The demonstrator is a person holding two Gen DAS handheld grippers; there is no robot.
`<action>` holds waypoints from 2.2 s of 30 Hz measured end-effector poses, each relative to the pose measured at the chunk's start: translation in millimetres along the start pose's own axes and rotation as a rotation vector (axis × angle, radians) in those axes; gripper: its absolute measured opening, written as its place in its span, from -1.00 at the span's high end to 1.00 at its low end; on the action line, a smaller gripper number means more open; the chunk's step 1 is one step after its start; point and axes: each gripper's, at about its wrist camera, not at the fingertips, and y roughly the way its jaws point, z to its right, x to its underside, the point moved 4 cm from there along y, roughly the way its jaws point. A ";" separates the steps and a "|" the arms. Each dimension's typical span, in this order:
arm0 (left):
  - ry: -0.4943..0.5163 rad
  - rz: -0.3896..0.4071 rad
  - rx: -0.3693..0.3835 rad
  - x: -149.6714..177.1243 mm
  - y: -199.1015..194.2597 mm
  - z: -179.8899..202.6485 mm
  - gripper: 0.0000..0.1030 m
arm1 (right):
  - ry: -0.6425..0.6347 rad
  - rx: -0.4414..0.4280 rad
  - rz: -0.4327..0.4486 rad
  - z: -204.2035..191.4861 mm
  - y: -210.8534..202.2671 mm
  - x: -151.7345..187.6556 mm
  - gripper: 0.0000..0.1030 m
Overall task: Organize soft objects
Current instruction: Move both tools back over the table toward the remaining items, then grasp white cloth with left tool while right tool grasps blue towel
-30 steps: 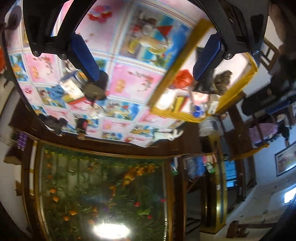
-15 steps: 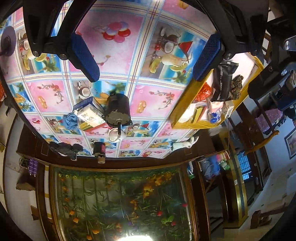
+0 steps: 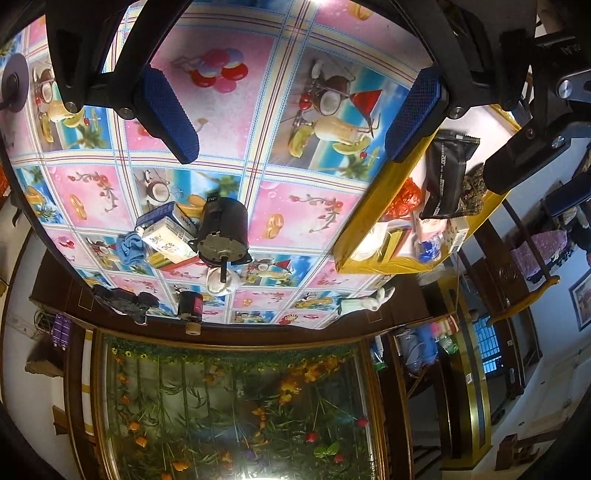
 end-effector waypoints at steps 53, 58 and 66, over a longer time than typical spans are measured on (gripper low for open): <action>-0.073 -0.168 0.266 -28.3 39.9 -2.9 -1.00 | 0.266 0.101 -0.054 144.9 4.0 -5.3 -0.99; -0.145 -0.245 0.357 -45.7 71.9 2.7 -1.00 | 0.331 0.083 -0.071 172.4 14.7 -20.0 -0.99; -0.155 -0.308 0.470 -106.6 152.3 46.8 -1.00 | 0.418 0.047 -0.107 212.9 58.2 -55.0 -0.99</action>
